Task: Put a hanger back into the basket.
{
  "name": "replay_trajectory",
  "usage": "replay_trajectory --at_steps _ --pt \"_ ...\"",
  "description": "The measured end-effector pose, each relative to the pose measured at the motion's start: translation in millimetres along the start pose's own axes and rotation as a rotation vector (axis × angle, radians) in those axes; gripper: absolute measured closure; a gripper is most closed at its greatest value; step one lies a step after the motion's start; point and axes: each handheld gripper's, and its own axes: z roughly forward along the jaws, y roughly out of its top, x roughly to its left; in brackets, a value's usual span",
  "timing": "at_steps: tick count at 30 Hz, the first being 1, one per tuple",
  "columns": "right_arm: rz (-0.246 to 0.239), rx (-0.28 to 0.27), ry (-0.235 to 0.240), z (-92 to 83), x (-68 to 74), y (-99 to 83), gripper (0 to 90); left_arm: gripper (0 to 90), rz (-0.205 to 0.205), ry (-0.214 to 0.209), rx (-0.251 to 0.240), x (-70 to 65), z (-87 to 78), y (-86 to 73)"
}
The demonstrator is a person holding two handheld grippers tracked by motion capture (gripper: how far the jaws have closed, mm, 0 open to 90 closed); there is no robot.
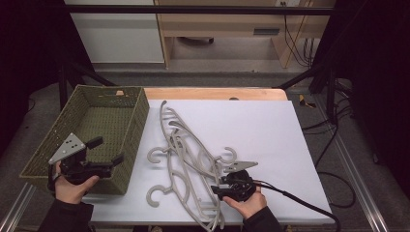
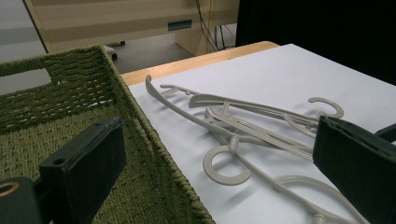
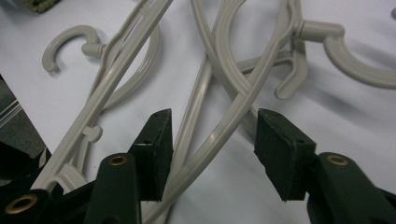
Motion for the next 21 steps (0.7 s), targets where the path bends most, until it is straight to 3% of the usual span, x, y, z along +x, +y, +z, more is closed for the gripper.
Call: replay_trajectory --at_steps 7,8,10,11,12,14,15,17,21 --pt "0.032 0.055 0.004 4.8 -1.1 -1.0 55.1 2.5 0.007 -0.003 0.008 -1.0 1.6 -0.3" --pt "0.060 0.063 0.006 5.6 0.3 -0.4 55.5 2.5 0.007 -0.004 0.008 -1.1 1.8 -0.3" --pt "0.039 0.065 0.013 7.5 -2.0 -1.4 56.3 2.5 0.008 -0.005 0.009 -1.4 2.1 -0.2" --pt "0.068 0.079 0.014 7.4 -0.4 -0.9 57.3 2.5 0.008 -0.005 0.009 -1.4 2.1 -0.2" --pt "0.056 0.078 0.019 8.0 -2.0 -1.2 58.3 2.5 0.009 -0.006 0.008 -1.7 2.3 -0.2" --pt "0.094 0.088 0.023 8.3 -0.9 -0.2 59.4 2.6 0.009 -0.005 0.010 -1.7 2.5 -0.4" --pt "0.078 0.087 0.032 8.5 -3.2 -0.5 60.0 2.6 0.009 -0.005 0.010 -1.7 2.5 -0.4" --pt "0.116 0.100 0.029 8.7 -2.4 0.5 61.8 2.6 0.009 -0.005 0.011 -1.5 2.5 -0.5" --pt "0.111 0.111 0.025 9.2 -5.2 0.6 64.6 2.6 0.009 -0.006 0.010 -1.5 2.3 -0.5"
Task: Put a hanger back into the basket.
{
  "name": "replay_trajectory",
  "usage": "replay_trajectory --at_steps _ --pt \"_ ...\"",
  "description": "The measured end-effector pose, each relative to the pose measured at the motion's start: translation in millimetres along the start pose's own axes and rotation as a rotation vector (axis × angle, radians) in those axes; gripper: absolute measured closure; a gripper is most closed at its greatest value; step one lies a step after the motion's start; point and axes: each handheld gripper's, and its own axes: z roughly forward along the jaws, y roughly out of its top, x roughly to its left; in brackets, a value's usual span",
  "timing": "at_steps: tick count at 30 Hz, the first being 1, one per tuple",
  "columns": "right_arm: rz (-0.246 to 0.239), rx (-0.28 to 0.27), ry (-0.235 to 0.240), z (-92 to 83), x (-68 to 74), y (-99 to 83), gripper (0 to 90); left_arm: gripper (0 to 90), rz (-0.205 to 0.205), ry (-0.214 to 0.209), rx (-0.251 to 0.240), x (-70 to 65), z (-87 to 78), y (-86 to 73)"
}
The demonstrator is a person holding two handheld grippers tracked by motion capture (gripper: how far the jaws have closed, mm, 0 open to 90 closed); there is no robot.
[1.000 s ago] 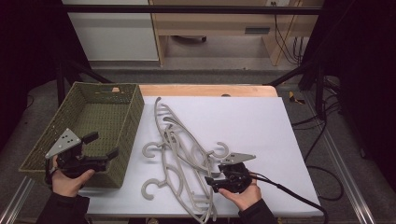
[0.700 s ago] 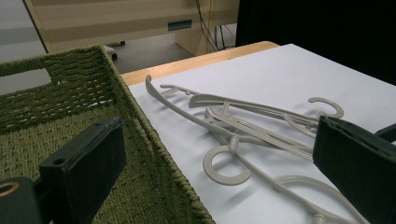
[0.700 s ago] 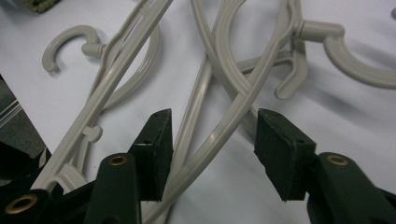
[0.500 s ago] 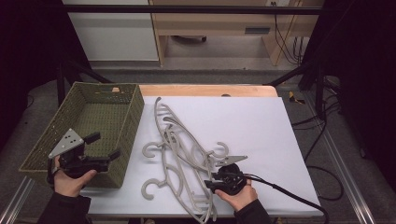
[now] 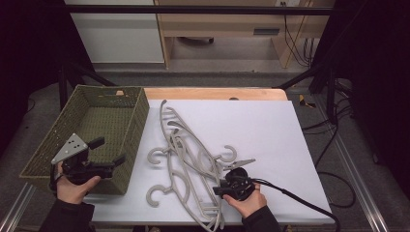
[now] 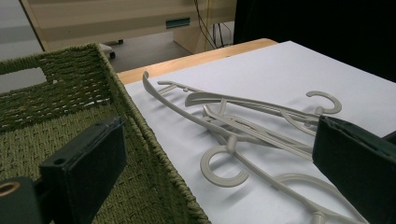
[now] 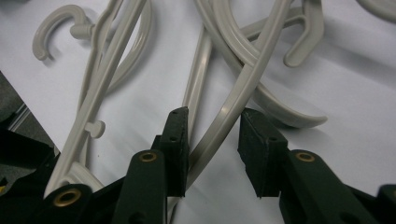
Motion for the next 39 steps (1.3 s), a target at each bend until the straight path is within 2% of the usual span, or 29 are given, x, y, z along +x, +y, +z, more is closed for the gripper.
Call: replay_trajectory --at_steps 2,3,4,7,8,10,11,12,13,16,17,24,26,28,34,39 --pt "0.029 0.014 -0.011 -1.0 -0.6 0.9 66.7 2.7 0.000 0.000 0.000 -0.1 0.2 0.0" --pt "0.022 0.012 -0.009 -1.6 -1.8 0.6 67.5 2.7 -0.006 0.000 -0.004 -0.5 0.7 0.0" --pt "0.042 0.023 -0.015 -2.7 -1.1 1.2 68.1 2.7 -0.006 0.000 -0.004 -0.5 0.7 0.0" --pt "0.049 0.022 -0.025 -2.9 -4.5 1.1 70.5 2.7 0.000 -0.001 0.001 -1.0 1.5 -0.2" --pt "0.072 0.025 -0.029 -3.4 -4.4 1.5 71.1 2.7 0.001 -0.002 0.003 -1.0 1.5 -0.3" --pt "0.062 0.019 -0.030 -3.5 -6.2 0.9 71.8 2.7 0.001 -0.002 0.003 -1.0 1.6 -0.4" --pt "0.079 0.024 -0.036 -3.9 -6.3 1.5 72.4 2.7 0.001 -0.002 0.004 -1.0 1.7 -0.4" --pt "0.072 0.017 -0.033 -4.0 -8.2 0.8 73.1 2.7 0.001 -0.002 0.003 -1.0 1.7 -0.4" --pt "0.095 0.010 -0.030 -4.9 -10.0 0.5 74.2 2.8 0.001 -0.003 0.003 -1.1 1.6 -0.3" --pt "0.094 0.009 -0.034 -6.1 -13.2 0.0 75.3 2.8 0.001 -0.002 0.003 -1.1 1.6 -0.2" --pt "0.118 0.004 -0.039 -7.5 -14.8 -0.2 76.8 2.8 0.001 -0.002 0.003 -1.2 1.8 -0.4" --pt "0.148 -0.028 -0.041 -15.6 -20.5 -0.7 82.0 2.8 0.000 -0.002 0.004 -1.4 2.3 -0.6" --pt "0.137 -0.037 -0.023 -17.3 -23.9 -0.8 82.2 2.8 0.001 -0.003 0.005 -1.5 2.4 -0.6" --pt "0.152 -0.040 -0.011 -18.2 -25.0 -0.9 82.3 2.9 0.002 -0.003 0.006 -1.7 2.6 -0.6" --pt "0.153 -0.044 0.005 -21.9 -26.1 -0.5 82.5 2.9 0.003 -0.004 0.006 -1.8 2.6 -0.6" --pt "0.146 -0.064 0.027 -32.0 -27.9 0.8 82.6 2.9 0.001 -0.006 0.006 -2.7 3.2 -0.5"
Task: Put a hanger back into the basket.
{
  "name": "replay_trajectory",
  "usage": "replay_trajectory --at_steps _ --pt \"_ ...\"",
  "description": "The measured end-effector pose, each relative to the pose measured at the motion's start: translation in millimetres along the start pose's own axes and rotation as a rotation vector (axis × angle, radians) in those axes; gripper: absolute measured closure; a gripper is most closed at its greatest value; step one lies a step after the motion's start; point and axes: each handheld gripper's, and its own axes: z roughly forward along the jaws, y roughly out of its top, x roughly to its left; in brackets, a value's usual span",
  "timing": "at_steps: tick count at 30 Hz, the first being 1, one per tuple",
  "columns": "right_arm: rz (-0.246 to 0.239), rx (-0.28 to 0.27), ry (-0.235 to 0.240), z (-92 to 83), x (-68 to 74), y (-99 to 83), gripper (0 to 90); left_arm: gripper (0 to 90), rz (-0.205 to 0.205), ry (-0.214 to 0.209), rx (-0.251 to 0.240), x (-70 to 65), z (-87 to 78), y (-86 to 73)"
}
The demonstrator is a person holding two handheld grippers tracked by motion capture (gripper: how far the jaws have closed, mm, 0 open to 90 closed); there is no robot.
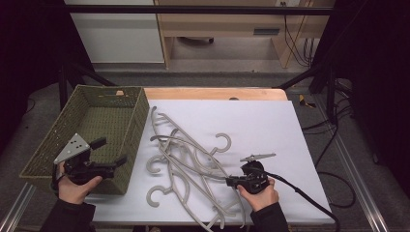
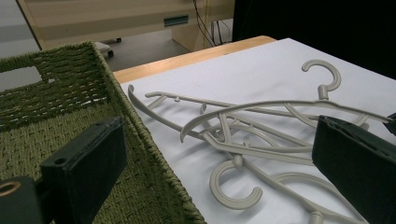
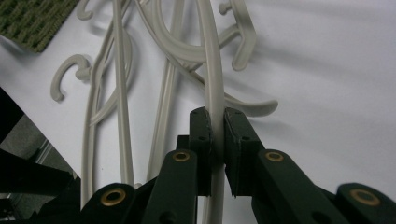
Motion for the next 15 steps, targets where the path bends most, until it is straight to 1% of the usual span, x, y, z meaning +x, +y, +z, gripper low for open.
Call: replay_trajectory --at_steps 2,3,5,8,9,10,11,13,14,15 --pt "-0.006 -0.004 0.001 -1.4 -0.4 0.5 82.6 2.9 0.003 -0.001 0.002 -0.4 0.1 0.2" --pt "-0.016 -0.016 0.004 -4.5 -1.4 1.2 82.7 2.9 0.005 -0.002 0.003 -0.5 0.2 0.3" --pt "-0.016 -0.020 0.006 -5.6 -1.5 1.6 82.8 2.9 0.006 -0.004 0.002 -1.1 0.4 0.4" --pt "-0.035 -0.039 0.020 -14.3 -3.2 4.3 82.7 2.9 0.008 -0.008 0.004 -2.0 0.8 0.7" --pt "-0.035 -0.039 0.020 -14.3 -3.2 4.3 82.7 2.9 0.009 -0.011 0.006 -2.5 1.0 1.0" --pt "-0.054 -0.049 0.037 -19.4 -4.2 5.9 82.7 2.9 0.011 -0.014 0.007 -3.3 1.3 1.2" --pt "-0.067 -0.054 0.041 -21.6 -5.1 6.7 82.7 3.0 0.015 -0.019 0.008 -5.2 1.9 1.9" --pt "-0.069 -0.053 0.048 -24.3 -5.3 7.4 82.7 3.0 0.014 -0.024 0.008 -6.4 2.3 2.4" --pt "-0.096 -0.059 0.057 -28.4 -6.6 8.7 82.7 3.0 0.017 -0.036 0.010 -9.6 2.9 3.5" --pt "-0.096 -0.059 0.057 -28.4 -6.6 8.7 82.7 2.9 0.017 -0.036 0.010 -9.6 2.9 3.5"
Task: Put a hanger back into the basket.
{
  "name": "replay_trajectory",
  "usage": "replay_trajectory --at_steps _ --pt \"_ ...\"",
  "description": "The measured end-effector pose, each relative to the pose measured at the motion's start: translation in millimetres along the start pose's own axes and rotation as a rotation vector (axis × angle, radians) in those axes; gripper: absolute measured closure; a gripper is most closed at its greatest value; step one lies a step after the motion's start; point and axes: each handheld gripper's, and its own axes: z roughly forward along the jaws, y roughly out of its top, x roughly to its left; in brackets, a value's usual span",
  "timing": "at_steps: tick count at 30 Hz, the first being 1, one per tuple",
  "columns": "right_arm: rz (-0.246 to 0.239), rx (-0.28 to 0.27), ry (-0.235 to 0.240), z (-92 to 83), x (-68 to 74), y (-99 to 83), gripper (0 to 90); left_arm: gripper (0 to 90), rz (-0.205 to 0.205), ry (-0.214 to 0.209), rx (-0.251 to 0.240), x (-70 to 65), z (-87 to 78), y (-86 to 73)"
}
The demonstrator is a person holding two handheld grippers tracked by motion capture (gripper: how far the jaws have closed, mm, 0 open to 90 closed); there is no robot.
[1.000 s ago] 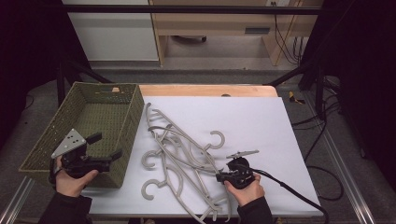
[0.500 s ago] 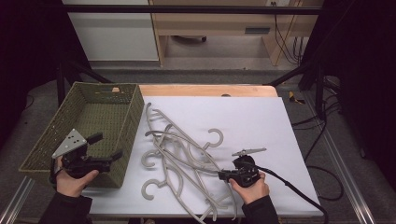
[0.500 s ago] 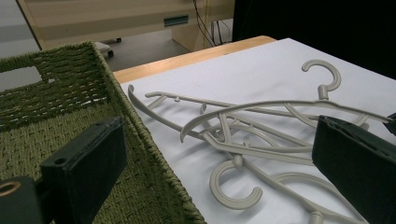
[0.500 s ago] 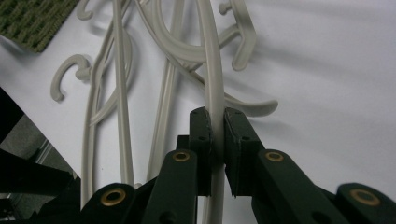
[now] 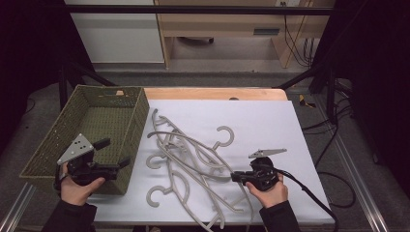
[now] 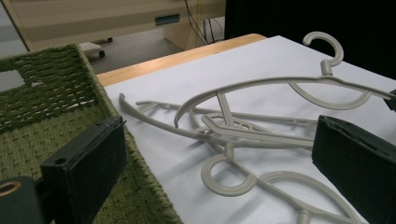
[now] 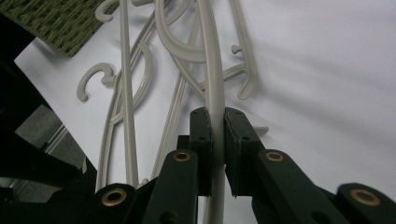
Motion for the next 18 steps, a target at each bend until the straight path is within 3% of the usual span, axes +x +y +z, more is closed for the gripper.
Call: replay_trajectory --at_steps 6,8,10,18 --pt "-0.089 -0.001 0.032 -11.8 -4.4 4.3 82.7 3.1 0.018 -0.036 0.018 -11.5 4.9 4.5" --pt "-0.085 0.003 0.040 -13.1 -4.0 4.6 82.7 3.2 0.027 -0.053 0.027 -16.1 7.5 6.1" --pt "-0.133 0.005 0.068 -14.2 -5.6 5.6 82.7 3.2 0.052 -0.075 0.047 -24.0 12.8 8.8" --pt "-0.185 0.027 0.093 -16.8 -2.4 8.9 82.7 4.2 0.117 -0.116 0.104 -40.3 32.2 16.9"
